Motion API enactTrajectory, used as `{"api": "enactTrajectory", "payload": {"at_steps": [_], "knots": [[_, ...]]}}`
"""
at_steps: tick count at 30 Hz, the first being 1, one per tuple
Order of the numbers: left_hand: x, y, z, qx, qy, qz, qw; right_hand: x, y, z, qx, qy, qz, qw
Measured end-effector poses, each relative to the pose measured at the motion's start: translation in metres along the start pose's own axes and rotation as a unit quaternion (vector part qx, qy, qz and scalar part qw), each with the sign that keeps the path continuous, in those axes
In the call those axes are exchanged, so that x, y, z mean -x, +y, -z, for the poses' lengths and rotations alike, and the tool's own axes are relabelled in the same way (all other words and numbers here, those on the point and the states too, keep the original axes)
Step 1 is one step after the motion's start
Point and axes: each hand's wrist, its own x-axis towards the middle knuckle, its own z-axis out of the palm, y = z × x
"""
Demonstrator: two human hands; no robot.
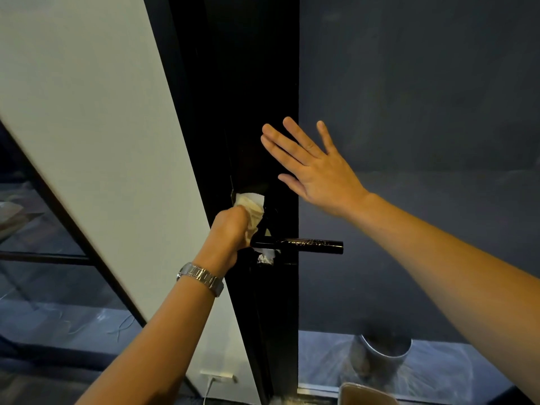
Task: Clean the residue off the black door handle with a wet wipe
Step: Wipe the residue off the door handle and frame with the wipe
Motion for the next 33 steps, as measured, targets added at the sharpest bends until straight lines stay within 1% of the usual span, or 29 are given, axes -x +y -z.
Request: {"api": "enactTrajectory", "payload": {"at_steps": [3, 6, 8, 9, 10, 11, 12, 13, 14, 16, 17, 20, 22, 24, 26, 28, 30, 33], "knots": [[0.003, -0.001, -0.002, -0.013, 0.015, -0.005, 1.000, -0.001, 0.000, 0.000, -0.004, 0.000, -0.001, 1.000], [0.006, -0.008, -0.007, 0.032, -0.039, 0.042, 0.998, 0.000, 0.001, 0.000, -0.003, -0.001, -0.001, 1.000], [0.007, -0.008, -0.008, 0.034, -0.044, 0.051, 0.997, 0.000, 0.001, 0.000, -0.003, -0.002, 0.000, 1.000], [0.005, -0.007, -0.007, -0.001, -0.021, 0.032, 0.999, 0.000, 0.001, 0.000, -0.005, -0.002, 0.000, 1.000], [0.004, -0.006, -0.007, -0.059, 0.017, -0.003, 0.998, 0.000, 0.001, 0.000, -0.006, -0.002, 0.000, 1.000], [0.005, -0.005, -0.006, -0.133, 0.058, -0.049, 0.988, 0.000, 0.000, 0.000, -0.006, -0.001, 0.000, 1.000], [0.008, -0.004, -0.007, -0.195, 0.090, -0.106, 0.971, 0.000, 0.000, -0.001, -0.006, 0.000, -0.001, 1.000], [0.010, -0.002, -0.008, -0.236, 0.108, -0.152, 0.954, 0.000, -0.001, -0.001, -0.006, 0.001, -0.001, 1.000], [0.012, -0.003, -0.009, -0.259, 0.120, -0.188, 0.940, 0.000, -0.001, -0.001, -0.008, 0.002, -0.002, 1.000], [0.016, -0.007, -0.012, -0.284, 0.143, -0.231, 0.920, 0.000, -0.001, -0.001, -0.013, 0.003, -0.003, 1.000], [0.017, -0.009, -0.014, -0.280, 0.153, -0.238, 0.917, 0.000, -0.001, -0.001, -0.013, 0.004, -0.004, 1.000], [0.014, -0.014, -0.012, -0.246, 0.163, -0.219, 0.930, -0.001, -0.001, -0.002, -0.010, 0.005, -0.005, 1.000], [0.013, -0.014, -0.010, -0.238, 0.164, -0.224, 0.931, -0.001, -0.001, -0.002, -0.010, 0.006, -0.004, 1.000], [0.014, -0.011, -0.013, -0.237, 0.166, -0.260, 0.921, -0.001, 0.001, -0.002, -0.010, 0.006, -0.003, 1.000], [0.015, -0.009, -0.018, -0.257, 0.174, -0.299, 0.902, -0.001, 0.000, -0.001, -0.008, 0.007, -0.001, 1.000], [0.014, -0.007, -0.019, -0.270, 0.177, -0.319, 0.891, -0.001, 0.001, -0.001, -0.004, 0.007, 0.002, 1.000], [0.012, -0.008, -0.017, -0.272, 0.176, -0.316, 0.892, -0.001, 0.002, -0.001, -0.005, 0.005, 0.002, 1.000], [0.011, -0.011, -0.013, -0.254, 0.180, -0.289, 0.905, -0.001, 0.002, 0.000, -0.011, 0.006, 0.001, 1.000]]}}
